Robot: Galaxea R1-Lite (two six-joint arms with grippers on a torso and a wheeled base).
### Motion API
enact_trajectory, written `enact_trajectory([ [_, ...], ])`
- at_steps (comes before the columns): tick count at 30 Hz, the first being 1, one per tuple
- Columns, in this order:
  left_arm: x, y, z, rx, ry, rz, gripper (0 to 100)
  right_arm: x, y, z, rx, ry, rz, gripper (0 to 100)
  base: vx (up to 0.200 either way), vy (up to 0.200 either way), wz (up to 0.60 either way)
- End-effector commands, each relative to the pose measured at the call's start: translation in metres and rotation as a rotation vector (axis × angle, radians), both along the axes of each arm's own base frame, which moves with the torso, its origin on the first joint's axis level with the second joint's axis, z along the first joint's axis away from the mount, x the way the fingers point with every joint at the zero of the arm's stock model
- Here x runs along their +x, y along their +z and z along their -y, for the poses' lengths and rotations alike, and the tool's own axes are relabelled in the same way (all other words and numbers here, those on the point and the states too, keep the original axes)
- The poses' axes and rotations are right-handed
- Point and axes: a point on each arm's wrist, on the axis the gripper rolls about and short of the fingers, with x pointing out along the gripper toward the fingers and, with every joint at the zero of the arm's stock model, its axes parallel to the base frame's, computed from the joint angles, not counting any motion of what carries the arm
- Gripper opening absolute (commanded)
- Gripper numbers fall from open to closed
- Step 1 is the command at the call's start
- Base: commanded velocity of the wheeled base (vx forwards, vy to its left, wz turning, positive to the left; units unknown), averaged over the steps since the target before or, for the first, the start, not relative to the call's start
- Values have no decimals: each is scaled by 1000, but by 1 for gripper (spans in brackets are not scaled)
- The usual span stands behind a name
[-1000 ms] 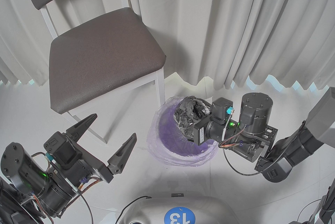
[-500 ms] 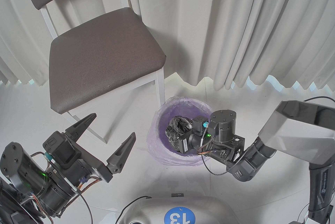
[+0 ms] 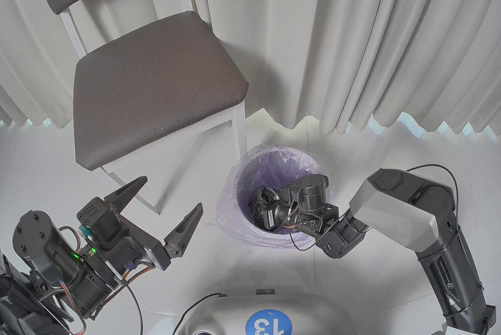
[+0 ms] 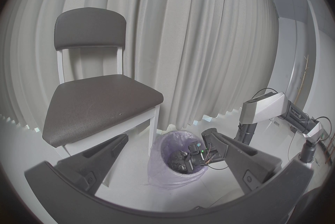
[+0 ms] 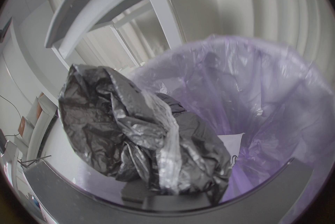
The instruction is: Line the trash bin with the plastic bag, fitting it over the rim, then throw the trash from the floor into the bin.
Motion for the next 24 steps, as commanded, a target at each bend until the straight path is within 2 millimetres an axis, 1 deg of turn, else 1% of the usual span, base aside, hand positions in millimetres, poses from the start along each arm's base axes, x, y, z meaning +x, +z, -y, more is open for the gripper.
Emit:
enact_trajectory([
  [1,3,-3,0,2,6,-6,100,25,-15,9,-18,-35,-54,0,0,0,0],
  [4,3,-3,0,2,6,-6,100,31,-12,11,-31,-50,-71,0,0,0,0],
  [8,3,-3,0,1,5,-5,100,33,-12,12,-45,-56,-80,0,0,0,0],
  [10,3,-3,0,1,6,-5,100,32,-8,12,-43,-54,-76,0,0,0,0],
  [11,3,-3,0,1,6,-5,100,32,-3,12,-37,-56,-67,0,0,0,0],
  [12,3,-3,0,1,6,-5,100,32,8,12,-29,-57,-52,0,0,0,0],
  [13,3,-3,0,1,6,-5,100,32,12,12,-27,-57,-48,0,0,0,0],
  [15,2,-2,0,-1,5,-3,100,23,44,16,-11,-56,-21,0,0,0,0],
  [16,2,-2,0,-1,5,-3,100,21,49,16,-10,-54,-19,0,0,0,0],
  [17,2,-2,0,-1,5,-3,100,21,49,16,-10,-54,-19,0,0,0,0],
  [18,2,-2,0,-1,5,-3,100,10,69,20,-5,-50,-11,0,0,0,0],
  [19,2,-1,0,-4,5,1,100,3,79,22,-5,-46,-7,0,0,0,0],
  [21,2,-1,0,-5,5,2,100,-4,88,25,-5,-44,-5,0,0,0,0],
  [22,1,-1,0,-6,3,3,100,-15,101,28,-1,-37,7,0,0,0,0],
  [23,1,-1,0,-6,3,3,100,-15,101,28,-1,-37,7,0,0,0,0],
  [24,1,-1,0,-6,2,3,100,-28,114,31,8,-26,27,0,0,0,0],
])
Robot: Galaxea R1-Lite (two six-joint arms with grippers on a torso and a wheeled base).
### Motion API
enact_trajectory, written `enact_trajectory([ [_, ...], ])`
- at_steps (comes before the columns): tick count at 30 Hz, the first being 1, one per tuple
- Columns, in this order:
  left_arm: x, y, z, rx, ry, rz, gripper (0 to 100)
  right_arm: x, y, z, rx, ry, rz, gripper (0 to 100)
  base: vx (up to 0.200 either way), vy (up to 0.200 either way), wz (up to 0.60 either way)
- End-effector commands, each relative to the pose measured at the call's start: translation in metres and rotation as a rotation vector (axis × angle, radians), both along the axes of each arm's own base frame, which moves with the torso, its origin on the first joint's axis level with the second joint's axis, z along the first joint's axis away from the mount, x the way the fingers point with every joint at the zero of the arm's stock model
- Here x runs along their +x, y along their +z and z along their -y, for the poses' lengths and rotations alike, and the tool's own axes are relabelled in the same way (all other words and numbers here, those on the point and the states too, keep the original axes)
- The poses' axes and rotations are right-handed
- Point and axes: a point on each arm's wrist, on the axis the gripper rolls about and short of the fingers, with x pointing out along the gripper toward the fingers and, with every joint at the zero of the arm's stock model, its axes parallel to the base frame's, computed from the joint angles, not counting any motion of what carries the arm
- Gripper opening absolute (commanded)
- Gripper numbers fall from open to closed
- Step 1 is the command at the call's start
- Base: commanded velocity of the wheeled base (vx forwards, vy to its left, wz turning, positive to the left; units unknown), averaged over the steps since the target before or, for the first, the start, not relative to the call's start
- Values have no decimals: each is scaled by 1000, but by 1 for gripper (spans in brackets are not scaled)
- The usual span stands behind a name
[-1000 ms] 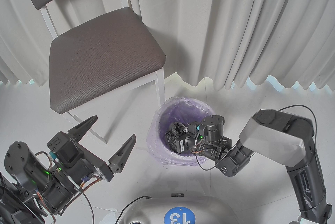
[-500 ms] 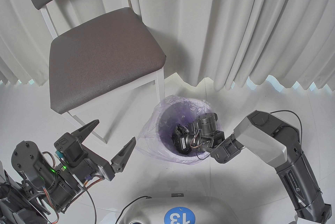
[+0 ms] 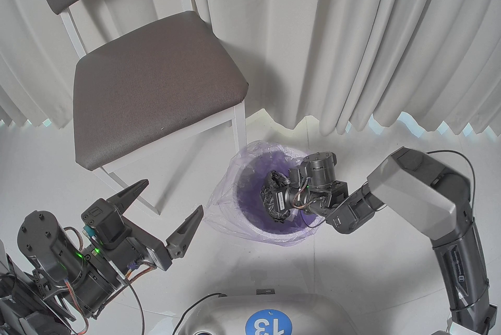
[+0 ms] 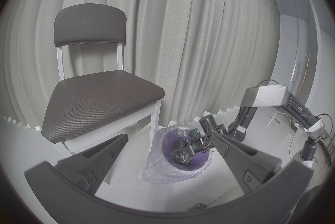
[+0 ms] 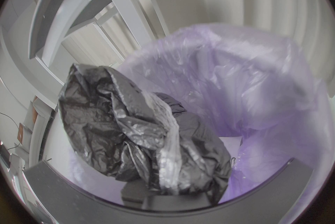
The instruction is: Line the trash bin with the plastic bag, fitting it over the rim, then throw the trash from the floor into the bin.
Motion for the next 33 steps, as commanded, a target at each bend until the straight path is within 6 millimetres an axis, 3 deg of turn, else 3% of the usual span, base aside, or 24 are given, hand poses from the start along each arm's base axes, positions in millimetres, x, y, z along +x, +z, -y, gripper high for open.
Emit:
enact_trajectory([
  [1,-1,3,0,-16,-3,19,100,-38,69,10,43,25,87,0,0,0,0],
  [4,-2,3,0,-14,-5,19,100,-53,82,12,53,39,103,0,0,0,0],
  [7,-2,3,0,-14,-8,19,100,-61,82,12,48,47,89,0,0,0,0],
  [19,-2,3,1,-12,-8,17,100,-71,80,3,94,69,63,0,0,0,0],
  [20,-2,3,1,-12,-8,17,100,-72,79,1,111,66,46,100,0,0,0],
  [33,-1,0,1,-6,-8,9,100,-70,77,5,123,46,34,100,0,0,0],
])
